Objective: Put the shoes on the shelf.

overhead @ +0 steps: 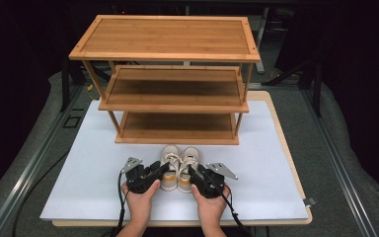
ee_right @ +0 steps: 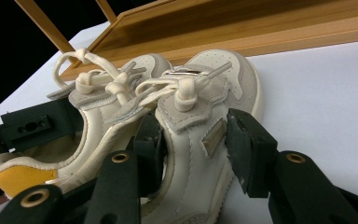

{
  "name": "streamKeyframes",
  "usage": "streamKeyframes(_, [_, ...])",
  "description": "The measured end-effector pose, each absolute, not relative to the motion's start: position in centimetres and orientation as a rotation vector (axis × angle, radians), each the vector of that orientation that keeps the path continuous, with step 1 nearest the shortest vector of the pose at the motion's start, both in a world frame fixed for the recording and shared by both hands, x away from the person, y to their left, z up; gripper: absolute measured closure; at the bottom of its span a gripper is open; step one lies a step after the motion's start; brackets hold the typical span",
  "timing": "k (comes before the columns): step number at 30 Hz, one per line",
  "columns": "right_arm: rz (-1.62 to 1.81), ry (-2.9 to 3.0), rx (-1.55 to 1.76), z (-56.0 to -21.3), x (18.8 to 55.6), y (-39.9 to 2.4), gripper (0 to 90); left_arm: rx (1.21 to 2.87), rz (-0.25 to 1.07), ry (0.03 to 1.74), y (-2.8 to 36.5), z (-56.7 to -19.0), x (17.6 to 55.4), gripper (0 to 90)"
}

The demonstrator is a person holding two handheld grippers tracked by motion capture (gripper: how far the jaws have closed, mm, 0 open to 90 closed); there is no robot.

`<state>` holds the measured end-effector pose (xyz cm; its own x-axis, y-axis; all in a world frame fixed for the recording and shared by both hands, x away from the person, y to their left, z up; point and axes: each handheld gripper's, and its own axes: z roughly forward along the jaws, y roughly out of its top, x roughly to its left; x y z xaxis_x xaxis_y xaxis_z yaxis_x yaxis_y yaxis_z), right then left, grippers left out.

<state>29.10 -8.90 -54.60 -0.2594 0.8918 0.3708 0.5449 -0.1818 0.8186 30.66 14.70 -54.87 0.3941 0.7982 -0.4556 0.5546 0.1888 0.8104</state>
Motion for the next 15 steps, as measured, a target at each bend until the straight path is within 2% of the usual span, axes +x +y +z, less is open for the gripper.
streamKeyframes(15, [1.417,1.725,1.662,-54.47,28.92,-8.69,59.2,1.487,0.257,1.276,14.79,-54.91,30.25,55.0])
